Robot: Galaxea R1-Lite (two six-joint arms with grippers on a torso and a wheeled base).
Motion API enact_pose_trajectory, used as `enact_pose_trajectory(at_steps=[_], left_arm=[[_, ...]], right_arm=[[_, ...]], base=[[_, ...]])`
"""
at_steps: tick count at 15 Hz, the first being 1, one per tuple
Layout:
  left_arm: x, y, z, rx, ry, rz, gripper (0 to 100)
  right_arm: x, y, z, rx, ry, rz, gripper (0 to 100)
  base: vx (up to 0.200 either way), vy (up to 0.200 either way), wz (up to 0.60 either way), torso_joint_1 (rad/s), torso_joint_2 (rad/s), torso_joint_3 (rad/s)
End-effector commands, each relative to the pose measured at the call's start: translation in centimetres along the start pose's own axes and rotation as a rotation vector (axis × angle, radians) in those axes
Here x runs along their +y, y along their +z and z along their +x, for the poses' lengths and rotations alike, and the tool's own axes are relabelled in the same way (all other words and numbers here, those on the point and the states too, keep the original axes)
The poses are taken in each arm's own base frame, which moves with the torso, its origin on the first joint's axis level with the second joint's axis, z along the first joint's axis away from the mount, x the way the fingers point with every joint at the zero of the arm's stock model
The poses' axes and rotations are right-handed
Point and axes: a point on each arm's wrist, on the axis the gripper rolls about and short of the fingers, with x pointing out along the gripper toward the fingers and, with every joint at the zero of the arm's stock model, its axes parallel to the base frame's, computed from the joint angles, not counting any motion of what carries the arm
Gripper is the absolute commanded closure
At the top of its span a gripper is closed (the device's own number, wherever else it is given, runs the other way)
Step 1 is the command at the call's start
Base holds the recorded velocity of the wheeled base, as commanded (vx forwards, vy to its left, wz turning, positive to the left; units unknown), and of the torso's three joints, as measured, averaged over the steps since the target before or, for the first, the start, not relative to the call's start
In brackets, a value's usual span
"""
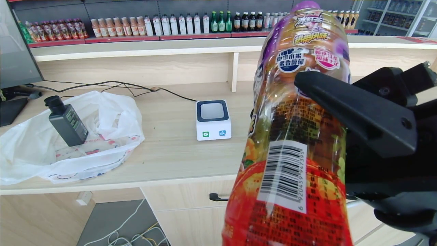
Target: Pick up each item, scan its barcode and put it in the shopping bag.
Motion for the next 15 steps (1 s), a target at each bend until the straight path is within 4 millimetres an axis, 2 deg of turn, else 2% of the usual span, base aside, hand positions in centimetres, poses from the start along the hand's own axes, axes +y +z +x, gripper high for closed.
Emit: enact_pose_trajectory(at_steps=[1,9,15], left_arm=[[0.0,0.0,0.0,0.000,0.000,0.000,0],[0.0,0.0,0.0,0.000,0.000,0.000,0],[0.0,0.0,0.0,0.000,0.000,0.000,0]], right_arm=[[0.2,0.1,0.0,-0.003,0.005,-0.008,100],[0.4,0.1,-0.2,-0.005,0.008,-0.112,100],[-1.7,-0.7,-0.3,0.035,-0.057,-0.353,100]], base=[[0.000,0.000,0.00,0.000,0.00,0.000],[0.000,0.000,0.00,0.000,0.00,0.000],[0.000,0.000,0.00,0.000,0.00,0.000]])
